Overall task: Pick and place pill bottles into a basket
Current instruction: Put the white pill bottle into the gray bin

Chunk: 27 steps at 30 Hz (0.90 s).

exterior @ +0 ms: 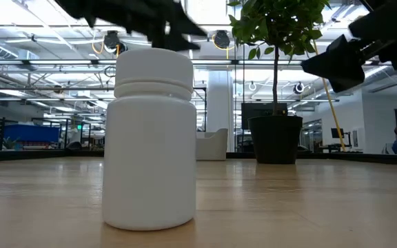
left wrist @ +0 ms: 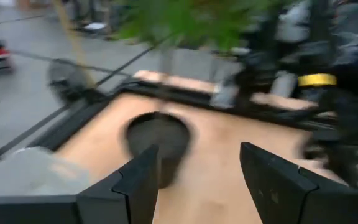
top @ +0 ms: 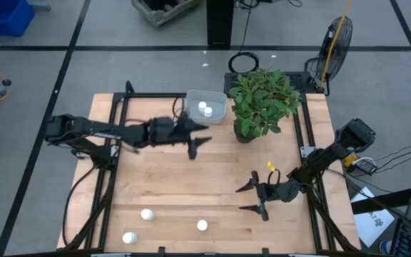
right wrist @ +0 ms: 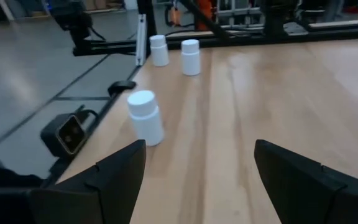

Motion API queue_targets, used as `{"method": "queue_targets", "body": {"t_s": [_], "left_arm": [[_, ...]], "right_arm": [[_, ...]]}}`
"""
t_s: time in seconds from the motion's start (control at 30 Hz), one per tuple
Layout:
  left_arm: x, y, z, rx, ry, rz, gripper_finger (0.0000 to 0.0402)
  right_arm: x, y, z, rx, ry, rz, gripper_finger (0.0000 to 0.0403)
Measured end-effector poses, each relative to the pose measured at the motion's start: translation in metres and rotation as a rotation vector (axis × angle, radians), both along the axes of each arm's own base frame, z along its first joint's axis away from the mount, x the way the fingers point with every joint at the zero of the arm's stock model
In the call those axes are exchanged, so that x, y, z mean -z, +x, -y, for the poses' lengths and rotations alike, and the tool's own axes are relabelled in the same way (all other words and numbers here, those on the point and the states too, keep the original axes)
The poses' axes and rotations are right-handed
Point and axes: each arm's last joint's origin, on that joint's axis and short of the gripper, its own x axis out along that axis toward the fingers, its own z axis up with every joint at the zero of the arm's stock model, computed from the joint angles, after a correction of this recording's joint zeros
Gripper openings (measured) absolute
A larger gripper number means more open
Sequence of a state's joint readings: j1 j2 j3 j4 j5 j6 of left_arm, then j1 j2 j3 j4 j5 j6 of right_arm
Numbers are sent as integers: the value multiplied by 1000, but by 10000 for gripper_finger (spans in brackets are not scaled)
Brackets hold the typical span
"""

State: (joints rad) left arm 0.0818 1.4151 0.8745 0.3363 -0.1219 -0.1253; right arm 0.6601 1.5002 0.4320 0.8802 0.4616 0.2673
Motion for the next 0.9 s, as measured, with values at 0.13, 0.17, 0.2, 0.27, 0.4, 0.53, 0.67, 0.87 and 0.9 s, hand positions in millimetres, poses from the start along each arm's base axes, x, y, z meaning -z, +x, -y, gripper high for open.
{"method": "queue_targets", "body": {"t_s": [0.13,0.17,0.2,0.27,0.4,0.53,0.67,0.87,0.9], "left_arm": [[-11,-3,42,67,-6,57,225],[-11,-5,52,85,-5,58,225],[-12,-6,62,107,-6,61,225],[-10,-9,82,154,-9,47,225],[-1,-18,119,264,-29,-33,225],[14,-26,150,298,-74,-117,225],[25,-33,180,300,-71,-133,225],[38,-42,213,249,-47,-92,225],[40,-43,217,250,-43,-85,225]], "right_arm": [[-1,0,-1,-19,20,6,290],[-1,0,-1,-19,34,4,290],[-1,0,-2,-32,49,-2,290],[-2,0,-3,-80,70,-8,290],[-1,1,-6,-117,74,-10,290],[0,0,-7,-127,27,-9,290],[5,-2,-4,-110,-8,-27,290],[6,-21,13,-53,-9,13,264],[4,-27,17,-53,2,28,249]]}}
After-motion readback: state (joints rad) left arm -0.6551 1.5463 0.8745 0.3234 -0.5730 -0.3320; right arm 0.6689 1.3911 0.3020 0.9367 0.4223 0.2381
